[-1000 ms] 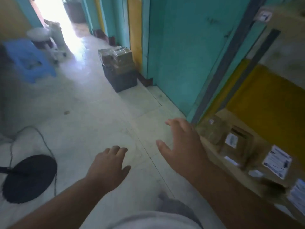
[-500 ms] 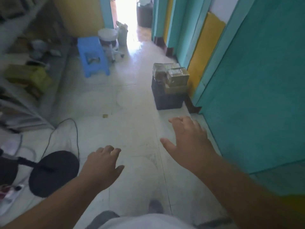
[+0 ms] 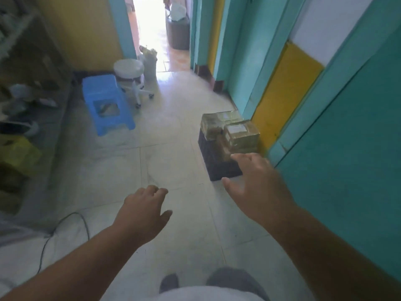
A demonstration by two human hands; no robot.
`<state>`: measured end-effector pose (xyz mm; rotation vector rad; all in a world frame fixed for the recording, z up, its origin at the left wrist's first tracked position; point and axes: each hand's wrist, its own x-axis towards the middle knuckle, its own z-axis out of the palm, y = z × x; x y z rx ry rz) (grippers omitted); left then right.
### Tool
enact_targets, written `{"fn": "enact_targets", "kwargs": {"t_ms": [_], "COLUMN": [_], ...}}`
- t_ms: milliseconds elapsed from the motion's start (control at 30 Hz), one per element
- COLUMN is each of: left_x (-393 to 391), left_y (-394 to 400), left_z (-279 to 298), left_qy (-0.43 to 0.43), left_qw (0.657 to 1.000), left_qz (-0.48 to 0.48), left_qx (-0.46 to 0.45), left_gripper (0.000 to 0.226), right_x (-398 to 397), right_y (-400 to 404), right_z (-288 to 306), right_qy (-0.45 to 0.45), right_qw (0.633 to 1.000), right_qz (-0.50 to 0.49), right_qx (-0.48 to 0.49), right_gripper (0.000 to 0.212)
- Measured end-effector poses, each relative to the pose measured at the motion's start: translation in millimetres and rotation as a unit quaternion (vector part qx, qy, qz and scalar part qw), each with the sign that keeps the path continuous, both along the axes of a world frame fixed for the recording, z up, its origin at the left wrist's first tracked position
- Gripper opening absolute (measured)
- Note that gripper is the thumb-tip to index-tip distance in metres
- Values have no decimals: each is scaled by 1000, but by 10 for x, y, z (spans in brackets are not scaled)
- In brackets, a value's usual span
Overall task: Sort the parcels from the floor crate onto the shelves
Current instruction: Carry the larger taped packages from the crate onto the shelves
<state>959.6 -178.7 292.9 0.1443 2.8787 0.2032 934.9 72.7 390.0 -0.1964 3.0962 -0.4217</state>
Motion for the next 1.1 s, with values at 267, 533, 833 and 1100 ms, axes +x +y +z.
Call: {"fn": "enact_targets", "kwargs": {"t_ms": [267,533,833,1100], "left_x": [-2339,-4189,-6183,-7768], "left_y": [545,740,1053,1099], "left_z": [-136,-80,-626,-1368], "left_qy": [2,-24,-82,-140], "left_qw": [995,992,969,932], "left_qz": [-104,-120,-234,-332], "left_qx": [7,-1,11,-37], "left_gripper": [61,62,59,61], "right_x": [-1757,-3796,-5312,-6449], "right_y": [490,804,834,649], "right_z": [-194,-102,-684,-1362], "right_qy": [22,12,-61,-106], "right_qw": [995,994,980,956], "right_qz": [-99,-106,-187,-273], "right_qx": [15,-8,-8,-31], "right_gripper": [56,57,58,53]}}
